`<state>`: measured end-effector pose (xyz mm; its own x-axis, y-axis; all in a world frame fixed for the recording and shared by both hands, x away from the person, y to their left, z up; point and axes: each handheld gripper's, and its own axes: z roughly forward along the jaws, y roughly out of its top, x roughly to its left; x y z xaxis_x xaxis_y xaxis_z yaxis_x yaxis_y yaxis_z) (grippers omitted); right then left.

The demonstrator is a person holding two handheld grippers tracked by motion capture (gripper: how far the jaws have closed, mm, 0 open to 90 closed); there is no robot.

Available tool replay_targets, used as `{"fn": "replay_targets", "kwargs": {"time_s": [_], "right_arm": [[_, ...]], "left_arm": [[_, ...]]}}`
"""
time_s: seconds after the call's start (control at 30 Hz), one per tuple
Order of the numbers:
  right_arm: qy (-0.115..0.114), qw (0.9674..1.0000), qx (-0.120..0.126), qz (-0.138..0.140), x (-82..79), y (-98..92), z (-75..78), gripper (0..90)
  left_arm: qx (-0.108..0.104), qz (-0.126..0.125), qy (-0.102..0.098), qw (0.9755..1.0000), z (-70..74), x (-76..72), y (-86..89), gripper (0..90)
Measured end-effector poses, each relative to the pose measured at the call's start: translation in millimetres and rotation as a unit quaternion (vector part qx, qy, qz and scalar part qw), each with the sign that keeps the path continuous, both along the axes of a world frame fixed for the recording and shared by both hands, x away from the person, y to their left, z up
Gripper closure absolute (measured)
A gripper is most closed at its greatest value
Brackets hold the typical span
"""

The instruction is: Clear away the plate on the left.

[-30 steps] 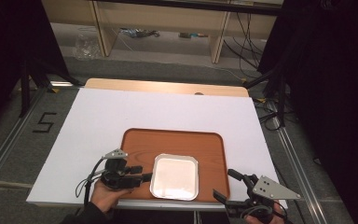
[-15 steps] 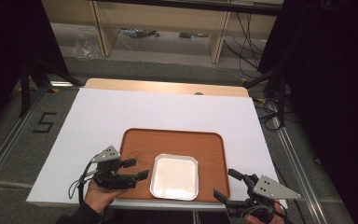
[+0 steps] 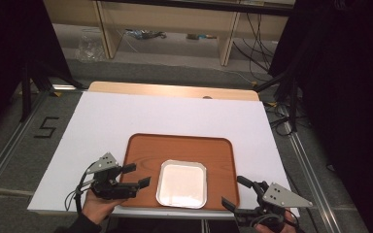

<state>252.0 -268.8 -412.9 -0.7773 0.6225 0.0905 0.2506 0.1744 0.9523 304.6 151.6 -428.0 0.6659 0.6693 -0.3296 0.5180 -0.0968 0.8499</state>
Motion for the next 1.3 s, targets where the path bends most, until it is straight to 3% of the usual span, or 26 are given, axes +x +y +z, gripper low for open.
{"fn": "replay_targets", "kwargs": {"time_s": [0.37,0.4,0.73,0.77,0.8,0.87,1.0,1.27,1.3], "right_arm": [[0.000,1.0000,-0.003,-0.001,-0.7,0.1,0.5,17.7],[-0.004,1.0000,-0.002,-0.002,-0.7,0.6,0.2,17.7],[-0.002,1.0000,-0.003,-0.001,-0.4,1.5,-0.1,17.7],[-0.002,1.0000,-0.003,-0.001,-0.4,1.5,-0.1,17.7],[-0.002,1.0000,-0.003,-0.001,-0.4,1.5,-0.1,17.6],[-0.001,1.0000,-0.002,-0.001,-0.3,1.4,-0.1,17.5],[-0.001,1.0000,-0.004,0.001,-0.7,1.6,0.0,17.2],[-0.001,1.0000,-0.002,0.001,-0.5,1.6,-0.2,17.0],[-0.001,1.0000,-0.002,0.001,-0.5,1.6,-0.2,17.0]], "left_arm": [[0.012,-0.002,-0.009,0.9999,0.8,-7.4,1.7,21.9],[0.020,-0.005,-0.011,0.9997,1.0,-8.0,2.8,21.8],[0.026,-0.012,-0.034,0.9990,3.9,-21.5,2.2,20.7],[0.020,-0.031,-0.046,0.9983,3.9,-21.1,1.3,20.5],[0.018,-0.034,-0.047,0.9982,3.9,-22.0,0.8,20.1],[0.031,-0.029,-0.053,0.9977,5.4,-25.2,1.6,19.3],[0.034,-0.031,-0.064,0.9969,7.4,-30.1,1.4,17.7],[0.039,-0.036,-0.035,0.9980,7.4,-38.9,-1.4,15.9],[0.031,-0.037,-0.030,0.9984,6.5,-39.3,-2.0,15.9]]}}
